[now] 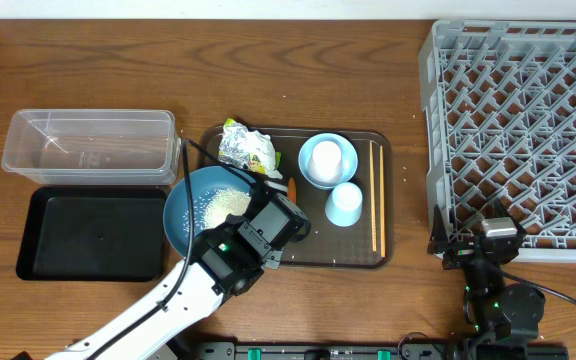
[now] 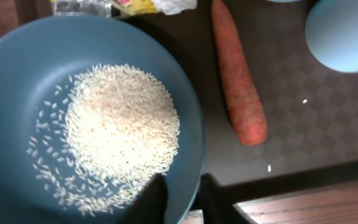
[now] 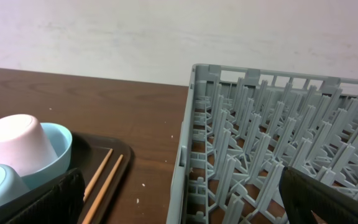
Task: Sort waste into correct bins and load items into the dishwasher rack
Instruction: 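Close the left gripper on the blue bowl's rim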
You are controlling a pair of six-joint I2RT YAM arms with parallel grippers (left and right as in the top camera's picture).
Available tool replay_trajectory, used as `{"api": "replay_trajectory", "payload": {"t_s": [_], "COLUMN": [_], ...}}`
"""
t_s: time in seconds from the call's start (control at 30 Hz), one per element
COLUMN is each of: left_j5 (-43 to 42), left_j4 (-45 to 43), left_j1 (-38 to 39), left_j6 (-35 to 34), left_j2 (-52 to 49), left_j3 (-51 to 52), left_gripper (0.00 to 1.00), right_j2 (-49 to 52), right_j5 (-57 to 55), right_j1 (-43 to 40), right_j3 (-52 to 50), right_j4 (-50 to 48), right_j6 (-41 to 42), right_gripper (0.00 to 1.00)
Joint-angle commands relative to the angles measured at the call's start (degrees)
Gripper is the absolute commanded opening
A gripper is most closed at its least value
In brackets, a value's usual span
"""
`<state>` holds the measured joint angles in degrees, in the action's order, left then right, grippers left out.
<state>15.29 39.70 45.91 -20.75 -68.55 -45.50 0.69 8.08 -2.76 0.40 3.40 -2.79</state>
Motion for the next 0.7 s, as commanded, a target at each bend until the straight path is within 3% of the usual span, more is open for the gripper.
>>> {"api": "replay_trajectory", "payload": {"t_s": [0.0, 0.07, 0.17, 0.67], "left_j5": [-1.0, -2.8, -3.3, -4.1], "left_j4": [0.5, 0.5, 0.3, -0.5], "left_j1": [-0.2, -0.2, -0.2, -0.2], "left_j6": [-0.2, -0.2, -0.3, -0.2], "left_j2": [-1.3, -2.7, -5.3, -15.1], "left_j3": [-0.6, -0.6, -0.6, -0.6], "left_gripper": [0.36, 0.56, 0.73, 0.91], "right_j2": [-0.2, -0.2, -0.2, -0.2], "right_j5": [-0.1, -0.1, -0.1, -0.1], "right_j1": [-0.3, -0.3, -0.3, -0.3], "right_j3": [-0.1, -0.1, -0.1, -0.1], "right_j4": [0.2, 0.2, 0.2, 0.2], "right_j6": [-0.7, -0.7, -0.7, -0.7], "right_gripper": [0.99, 0.99, 0.99, 0.99]}}
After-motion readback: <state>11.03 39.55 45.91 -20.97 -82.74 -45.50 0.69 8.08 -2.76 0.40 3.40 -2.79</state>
